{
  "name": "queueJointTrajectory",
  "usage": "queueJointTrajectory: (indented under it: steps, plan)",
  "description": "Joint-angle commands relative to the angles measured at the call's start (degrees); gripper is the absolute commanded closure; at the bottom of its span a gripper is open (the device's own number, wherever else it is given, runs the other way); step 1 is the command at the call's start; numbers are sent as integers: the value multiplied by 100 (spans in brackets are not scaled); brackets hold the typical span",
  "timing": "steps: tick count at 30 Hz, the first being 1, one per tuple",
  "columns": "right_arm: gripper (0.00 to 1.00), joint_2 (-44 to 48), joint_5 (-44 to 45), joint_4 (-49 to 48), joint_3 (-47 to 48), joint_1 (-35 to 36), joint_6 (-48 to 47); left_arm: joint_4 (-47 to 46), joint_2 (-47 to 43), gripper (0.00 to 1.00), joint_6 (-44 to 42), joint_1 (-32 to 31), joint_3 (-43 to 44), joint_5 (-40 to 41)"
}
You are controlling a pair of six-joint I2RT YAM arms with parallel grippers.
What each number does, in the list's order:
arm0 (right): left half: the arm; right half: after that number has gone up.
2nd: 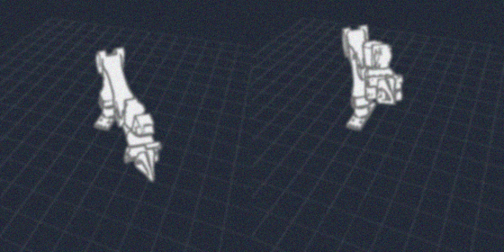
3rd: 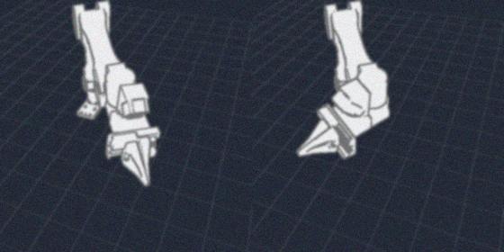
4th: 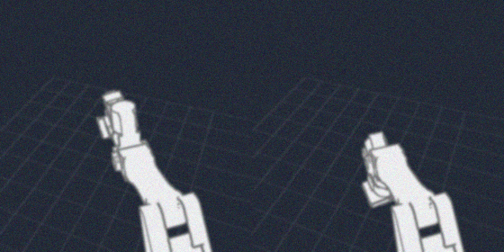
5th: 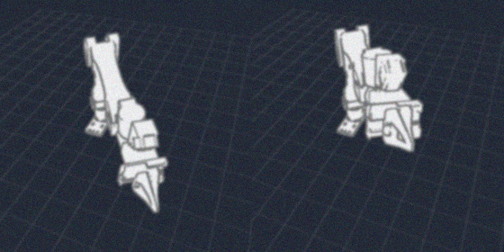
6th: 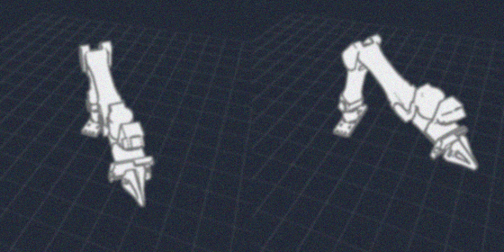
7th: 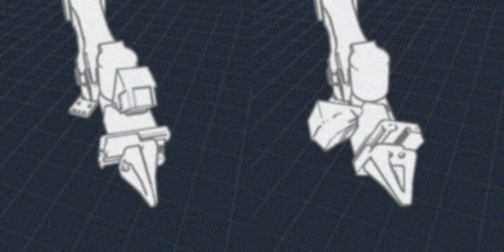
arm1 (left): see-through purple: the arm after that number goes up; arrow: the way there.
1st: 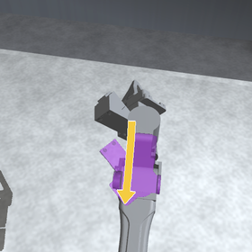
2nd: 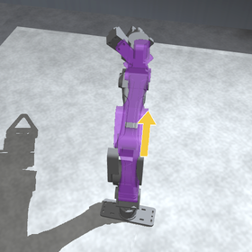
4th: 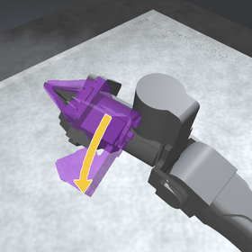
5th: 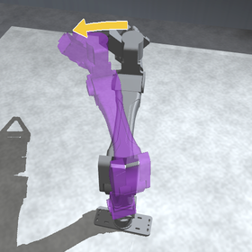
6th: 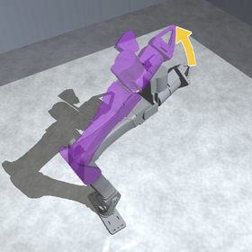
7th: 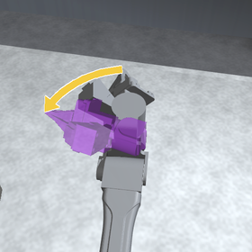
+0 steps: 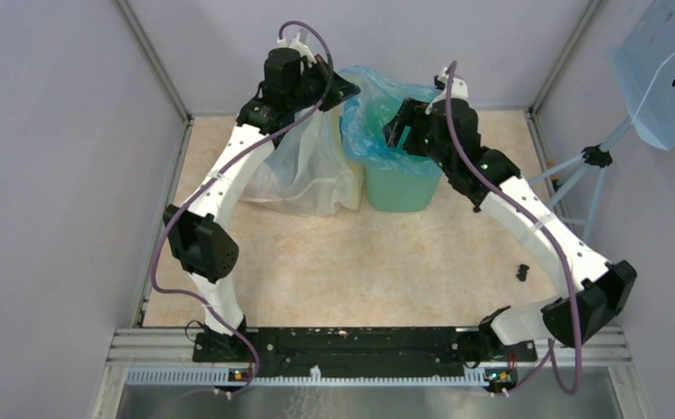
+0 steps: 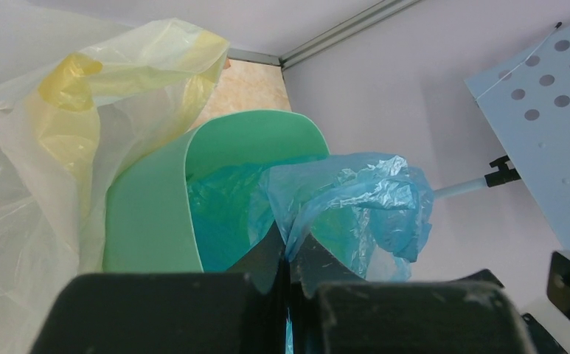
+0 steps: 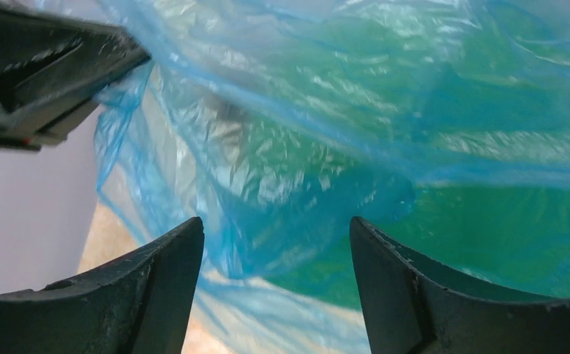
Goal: Put the trash bags into the trash bin
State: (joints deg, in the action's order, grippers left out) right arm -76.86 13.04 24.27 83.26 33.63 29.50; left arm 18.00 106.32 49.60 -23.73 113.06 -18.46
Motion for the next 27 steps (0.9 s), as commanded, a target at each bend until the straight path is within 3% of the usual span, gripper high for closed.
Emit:
queueJointTrajectory:
  steps: [1, 4, 8, 10, 18, 21, 23, 27]
  plan:
    - [28, -488, 381, -676, 398, 39, 556, -371, -379, 100, 72, -27, -146, -185]
    - [40, -714, 784, -875, 331, 31, 690, -548, -500, 100, 244, -22, -388, -494]
    - [86, -977, 665, -900, 361, -307, 816, -665, -738, 100, 333, -60, -629, -787]
    - [100, -1073, 329, -857, 399, -588, 855, -666, -843, 100, 303, -72, -732, -889]
    - [100, -1531, -369, -408, 775, -1003, 330, -73, -995, 79, -497, -71, -754, -1057]
    - [100, -1667, -669, -411, 802, -999, 239, 58, -977, 93, -735, -66, -792, -981]
    - [100, -1696, -791, -448, 789, -1001, 194, 119, -890, 95, -838, -69, -762, -981]
    - [100, -1654, -827, -449, 781, -998, 135, 552, -711, 63, -1386, -70, -492, -632]
